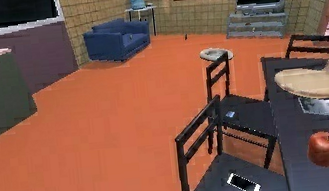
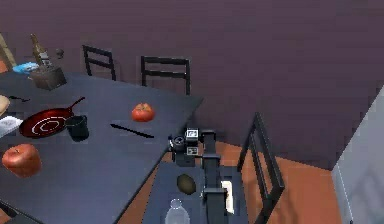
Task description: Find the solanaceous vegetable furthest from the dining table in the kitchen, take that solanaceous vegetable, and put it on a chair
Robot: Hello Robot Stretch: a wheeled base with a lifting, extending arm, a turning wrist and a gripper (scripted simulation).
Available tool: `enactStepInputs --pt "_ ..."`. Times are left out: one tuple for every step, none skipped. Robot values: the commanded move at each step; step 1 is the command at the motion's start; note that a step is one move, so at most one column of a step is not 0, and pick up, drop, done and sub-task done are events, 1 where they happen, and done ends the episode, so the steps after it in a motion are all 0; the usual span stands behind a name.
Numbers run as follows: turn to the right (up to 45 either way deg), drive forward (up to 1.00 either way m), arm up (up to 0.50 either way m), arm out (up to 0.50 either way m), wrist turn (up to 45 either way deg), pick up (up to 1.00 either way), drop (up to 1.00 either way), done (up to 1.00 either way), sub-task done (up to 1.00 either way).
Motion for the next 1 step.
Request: enactStepInputs --pt "0.0 0.0 0.0 -0.08 0.0 0.0 0.0 0.0 0.0"
